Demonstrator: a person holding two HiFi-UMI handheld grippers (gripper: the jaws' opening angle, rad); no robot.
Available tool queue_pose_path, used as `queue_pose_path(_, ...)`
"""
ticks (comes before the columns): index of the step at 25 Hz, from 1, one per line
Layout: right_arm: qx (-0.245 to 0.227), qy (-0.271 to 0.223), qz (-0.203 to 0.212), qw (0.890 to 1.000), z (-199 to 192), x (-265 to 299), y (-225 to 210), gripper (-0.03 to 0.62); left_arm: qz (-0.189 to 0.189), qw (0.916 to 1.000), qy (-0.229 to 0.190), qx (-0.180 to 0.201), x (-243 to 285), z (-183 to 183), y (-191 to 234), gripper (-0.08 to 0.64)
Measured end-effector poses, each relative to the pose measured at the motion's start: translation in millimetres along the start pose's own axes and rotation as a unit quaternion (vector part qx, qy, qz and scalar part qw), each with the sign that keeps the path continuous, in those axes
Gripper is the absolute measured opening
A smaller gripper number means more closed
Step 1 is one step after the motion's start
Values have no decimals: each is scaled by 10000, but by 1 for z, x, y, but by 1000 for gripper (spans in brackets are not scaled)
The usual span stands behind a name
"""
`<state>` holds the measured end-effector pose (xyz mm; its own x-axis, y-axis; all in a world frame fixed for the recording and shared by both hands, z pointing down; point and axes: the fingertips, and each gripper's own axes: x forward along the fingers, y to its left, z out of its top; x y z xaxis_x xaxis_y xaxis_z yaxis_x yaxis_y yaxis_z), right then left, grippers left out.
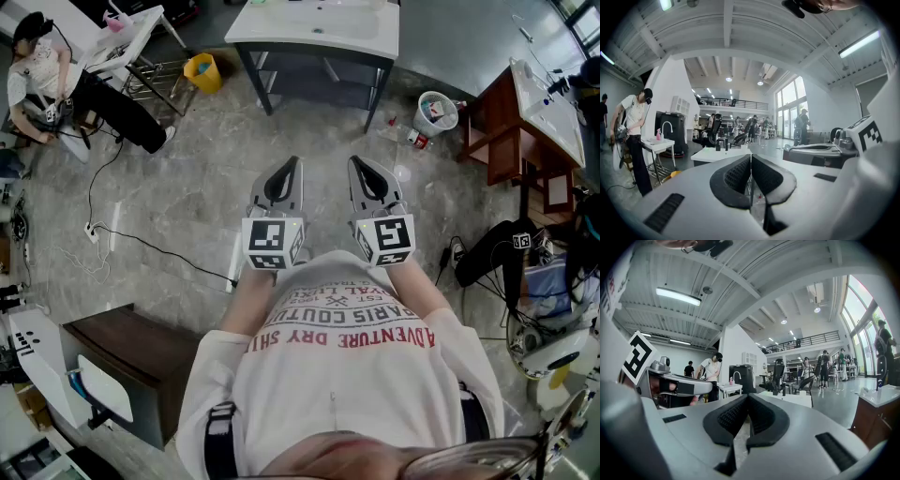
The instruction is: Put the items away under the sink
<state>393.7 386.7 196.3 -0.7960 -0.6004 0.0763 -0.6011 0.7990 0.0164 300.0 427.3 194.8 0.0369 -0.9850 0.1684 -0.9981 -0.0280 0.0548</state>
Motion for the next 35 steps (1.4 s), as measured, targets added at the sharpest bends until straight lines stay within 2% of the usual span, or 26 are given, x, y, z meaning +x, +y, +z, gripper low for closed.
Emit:
queue_pose_path(12, 78, 104, -32, 9999, -8, 39, 20, 25, -129, 9999, 31, -23, 8, -3, 42, 28)
queue_pose_path(21, 434, 367, -305, 9979, -34, 97, 70, 26, -44, 9999, 78, -58, -13, -20, 135, 28)
queue_pose_path(24, 383, 436, -276, 9979, -34, 117, 80, 25, 79, 9999, 84, -68, -16, -25, 163, 27)
queue_pose_path(29, 157, 469, -215, 9985, -30, 156, 79, 26, 295, 9979, 186, -538, -7, -44, 205, 28)
queue_pose_path(32, 84, 467, -219, 9986, -32, 187, 69, 26, 434, 9970, 233, -602, 7, -49, 230, 27)
queue_pose_path(35, 231, 553, -218, 9980, -40, 227, 59, 26, 514, 9962, 305, -628, 31, -50, 254, 28)
